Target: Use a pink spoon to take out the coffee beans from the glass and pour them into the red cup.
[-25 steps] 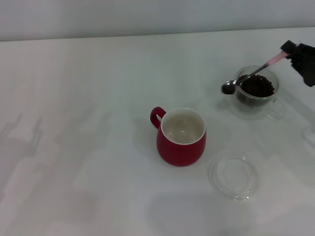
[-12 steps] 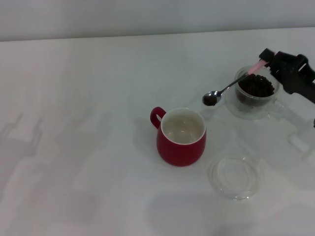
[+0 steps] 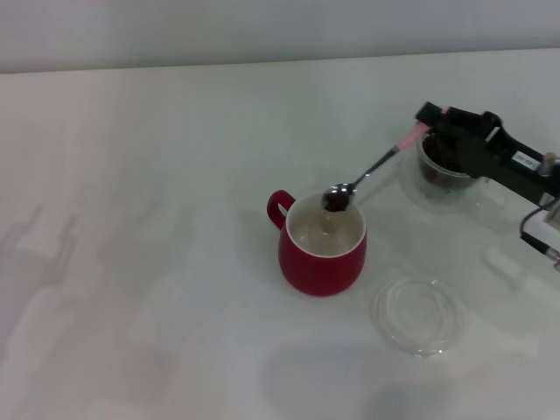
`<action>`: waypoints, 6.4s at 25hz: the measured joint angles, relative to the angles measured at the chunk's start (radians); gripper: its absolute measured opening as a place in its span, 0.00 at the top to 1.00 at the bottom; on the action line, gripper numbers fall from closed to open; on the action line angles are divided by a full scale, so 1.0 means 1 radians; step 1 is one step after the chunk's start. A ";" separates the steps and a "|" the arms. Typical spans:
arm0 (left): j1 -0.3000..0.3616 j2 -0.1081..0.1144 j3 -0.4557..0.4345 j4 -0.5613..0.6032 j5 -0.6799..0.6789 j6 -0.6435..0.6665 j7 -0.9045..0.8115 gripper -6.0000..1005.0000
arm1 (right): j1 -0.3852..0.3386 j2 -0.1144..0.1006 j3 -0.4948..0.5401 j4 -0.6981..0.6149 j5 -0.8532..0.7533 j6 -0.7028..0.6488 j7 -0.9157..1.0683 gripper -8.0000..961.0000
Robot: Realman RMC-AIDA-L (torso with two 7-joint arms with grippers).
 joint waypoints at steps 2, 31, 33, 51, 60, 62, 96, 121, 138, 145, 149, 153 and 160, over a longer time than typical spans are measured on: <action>0.001 0.000 0.000 0.000 0.005 0.002 0.000 0.52 | 0.011 0.000 -0.012 0.001 0.000 0.020 -0.027 0.84; 0.004 0.002 0.000 0.000 0.021 0.006 0.000 0.52 | 0.027 -0.004 -0.080 -0.027 -0.007 0.202 -0.602 0.84; 0.004 0.002 0.000 0.001 0.021 0.006 0.000 0.52 | 0.026 -0.004 -0.080 -0.022 -0.003 0.203 -0.586 0.84; 0.003 0.002 -0.004 0.006 0.015 0.007 0.000 0.52 | -0.136 -0.039 -0.071 -0.088 0.130 0.269 -0.307 0.84; -0.003 0.003 -0.007 0.008 0.013 0.008 0.000 0.52 | -0.229 -0.049 -0.082 -0.102 0.082 0.267 -0.346 0.84; -0.007 0.004 -0.008 0.008 0.013 0.009 0.000 0.52 | -0.239 -0.047 -0.080 -0.104 0.062 0.255 -0.352 0.84; -0.048 0.005 -0.008 0.009 0.009 0.054 0.000 0.53 | -0.251 -0.054 -0.086 -0.091 -0.112 0.114 -0.261 0.83; -0.073 0.006 -0.009 0.011 0.009 0.099 0.000 0.53 | -0.235 -0.043 -0.079 -0.079 -0.123 0.053 -0.248 0.83; -0.075 0.006 -0.009 0.028 -0.004 0.101 0.000 0.53 | -0.240 -0.059 0.033 -0.087 -0.114 0.030 -0.260 0.79; -0.072 0.006 -0.009 0.048 -0.025 0.098 0.000 0.53 | -0.256 -0.078 0.215 -0.091 -0.114 0.038 -0.312 0.79; -0.070 0.006 -0.009 0.050 -0.060 0.093 0.000 0.53 | -0.267 -0.084 0.311 -0.108 -0.114 0.039 -0.377 0.79; -0.068 0.004 -0.009 0.050 -0.093 0.091 0.000 0.53 | -0.270 -0.089 0.380 -0.121 -0.114 0.039 -0.455 0.79; -0.054 0.001 -0.009 0.044 -0.182 0.076 0.000 0.53 | -0.273 -0.079 0.555 -0.126 -0.114 0.007 -0.686 0.79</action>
